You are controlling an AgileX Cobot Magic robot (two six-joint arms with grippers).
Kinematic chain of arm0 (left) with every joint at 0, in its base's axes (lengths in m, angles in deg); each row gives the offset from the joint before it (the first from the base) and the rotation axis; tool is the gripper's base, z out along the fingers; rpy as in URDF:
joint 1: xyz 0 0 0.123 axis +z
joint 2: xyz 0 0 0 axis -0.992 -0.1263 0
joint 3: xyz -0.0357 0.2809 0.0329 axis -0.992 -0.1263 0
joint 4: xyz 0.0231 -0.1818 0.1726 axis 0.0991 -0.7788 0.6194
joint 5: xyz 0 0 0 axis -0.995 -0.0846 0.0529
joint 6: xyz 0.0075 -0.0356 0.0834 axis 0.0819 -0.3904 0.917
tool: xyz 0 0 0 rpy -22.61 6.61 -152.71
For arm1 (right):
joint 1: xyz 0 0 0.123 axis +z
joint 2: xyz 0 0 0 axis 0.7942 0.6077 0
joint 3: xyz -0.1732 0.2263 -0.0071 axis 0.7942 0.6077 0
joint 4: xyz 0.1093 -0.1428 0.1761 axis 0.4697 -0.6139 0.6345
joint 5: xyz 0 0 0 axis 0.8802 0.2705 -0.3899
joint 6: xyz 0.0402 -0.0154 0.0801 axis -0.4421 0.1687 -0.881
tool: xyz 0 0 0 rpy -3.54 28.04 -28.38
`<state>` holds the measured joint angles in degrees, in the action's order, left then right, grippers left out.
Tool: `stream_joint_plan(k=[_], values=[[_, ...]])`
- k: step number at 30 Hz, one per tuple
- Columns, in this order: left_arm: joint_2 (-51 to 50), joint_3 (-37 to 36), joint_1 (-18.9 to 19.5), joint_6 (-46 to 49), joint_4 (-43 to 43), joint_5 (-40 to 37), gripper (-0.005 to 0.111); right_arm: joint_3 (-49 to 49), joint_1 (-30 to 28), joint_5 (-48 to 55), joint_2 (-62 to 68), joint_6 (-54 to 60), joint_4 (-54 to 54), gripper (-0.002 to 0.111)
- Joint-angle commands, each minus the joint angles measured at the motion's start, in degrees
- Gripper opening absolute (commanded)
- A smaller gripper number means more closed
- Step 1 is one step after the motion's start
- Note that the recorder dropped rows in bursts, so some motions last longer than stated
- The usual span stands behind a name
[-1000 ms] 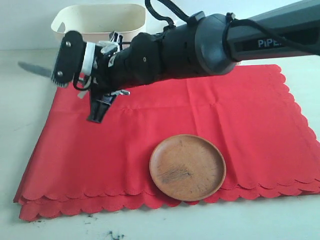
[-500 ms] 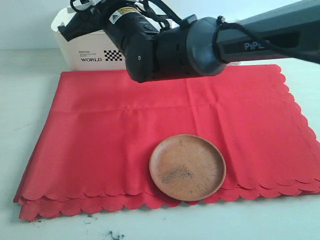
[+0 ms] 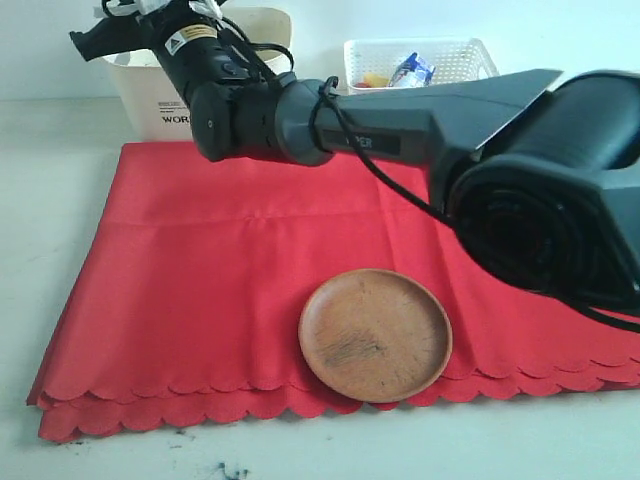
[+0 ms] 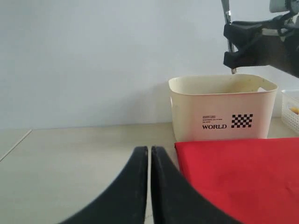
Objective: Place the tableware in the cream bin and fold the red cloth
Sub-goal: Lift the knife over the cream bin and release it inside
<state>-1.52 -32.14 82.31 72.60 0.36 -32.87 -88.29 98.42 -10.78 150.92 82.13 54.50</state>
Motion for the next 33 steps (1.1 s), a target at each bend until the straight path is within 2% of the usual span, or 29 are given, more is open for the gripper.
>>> stream_joint_plan(k=[1,7,20,23,31,33], values=[[0.36,0.02,-0.24,-0.15,-0.33,-0.04,0.005,-9.01,-2.33,2.86,5.26,-0.36,6.17,0.0],[0.36,0.02,-0.24,-0.15,-0.33,-0.04,0.005,-15.47,-3.13,6.66,9.75,-0.36,8.3,0.0],[0.36,0.02,-0.24,-0.15,-0.33,-0.04,0.005,-15.59,-3.84,7.84,10.03,-0.36,8.52,0.002],[0.36,0.02,-0.24,-0.15,-0.33,-0.04,0.005,-15.59,-3.84,7.84,10.03,-0.36,8.52,0.011],[0.36,0.02,-0.24,-0.15,-0.33,-0.04,0.005,-15.59,-3.84,8.09,10.03,-0.36,8.62,0.047],[0.36,0.02,-0.24,-0.15,-0.33,-0.04,0.005,-15.59,-3.84,8.09,10.03,-0.36,8.62,0.052]])
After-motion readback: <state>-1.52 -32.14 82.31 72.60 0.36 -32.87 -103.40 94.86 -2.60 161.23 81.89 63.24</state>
